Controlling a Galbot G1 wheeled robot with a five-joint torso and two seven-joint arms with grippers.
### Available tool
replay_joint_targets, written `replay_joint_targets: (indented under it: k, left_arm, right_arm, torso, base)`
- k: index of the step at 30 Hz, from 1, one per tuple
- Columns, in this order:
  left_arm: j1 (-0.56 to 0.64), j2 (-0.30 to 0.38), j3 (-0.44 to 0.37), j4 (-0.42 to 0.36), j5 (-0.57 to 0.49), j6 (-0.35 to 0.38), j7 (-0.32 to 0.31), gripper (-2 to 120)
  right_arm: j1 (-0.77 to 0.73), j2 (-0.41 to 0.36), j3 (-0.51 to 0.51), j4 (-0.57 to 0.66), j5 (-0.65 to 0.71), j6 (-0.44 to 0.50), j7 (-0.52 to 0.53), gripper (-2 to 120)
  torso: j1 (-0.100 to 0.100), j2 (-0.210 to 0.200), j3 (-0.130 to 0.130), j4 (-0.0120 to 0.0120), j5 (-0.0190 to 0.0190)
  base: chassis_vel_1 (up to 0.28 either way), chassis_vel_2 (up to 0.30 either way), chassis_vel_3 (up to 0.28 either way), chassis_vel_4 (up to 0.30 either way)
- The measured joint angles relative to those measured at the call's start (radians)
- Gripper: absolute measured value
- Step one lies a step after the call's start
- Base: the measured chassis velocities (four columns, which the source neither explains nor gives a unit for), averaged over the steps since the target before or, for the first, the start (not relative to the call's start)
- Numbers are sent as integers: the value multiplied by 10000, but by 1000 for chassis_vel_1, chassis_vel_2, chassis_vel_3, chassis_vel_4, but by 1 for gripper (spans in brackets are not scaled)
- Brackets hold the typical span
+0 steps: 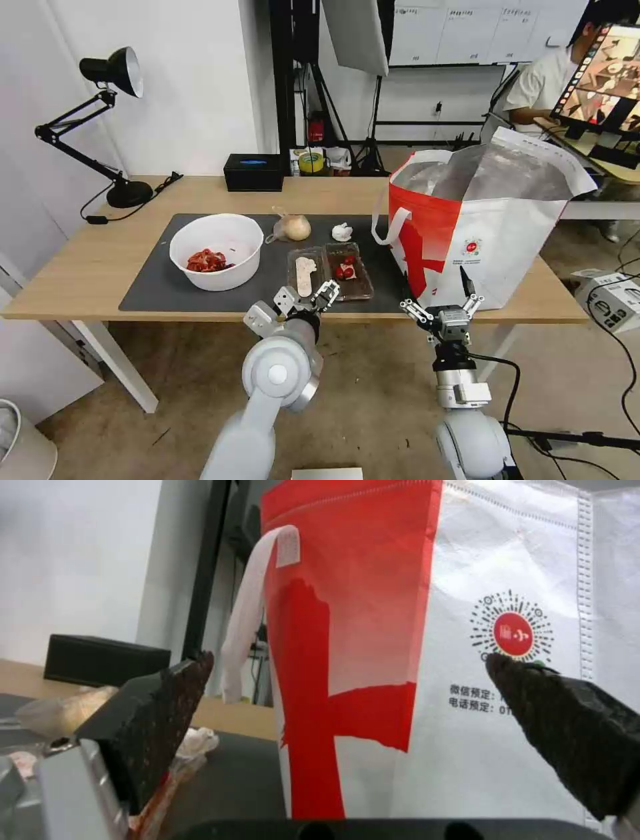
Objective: Pick up the trash from the table and place it into the takeout bag.
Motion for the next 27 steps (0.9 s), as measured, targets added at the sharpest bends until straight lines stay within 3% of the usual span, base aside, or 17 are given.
replay_joint_targets:
  k: [15,17,27]
  left_arm:
    - [-5,-4,-73,22,121,-468,642,100]
    - [-12,-4,-83,40,133,-695,1058,100]
    - [-35,-37,-69,172,172,-1094,1899,100]
  right_arm:
    - [2,9,4,8,3,59,-45,100]
    - [11,19,3,5,6,67,-62,100]
    - [23,32,20,-21,17,121,-122,100]
  torso:
    - [0,-1,0,0,0]
    - [0,-1,-1,0,0]
    - [0,-2,-1,0,0]
  base:
    - [0,0,0,0]
    - [0,0,0,0]
    - [0,0,0,0]
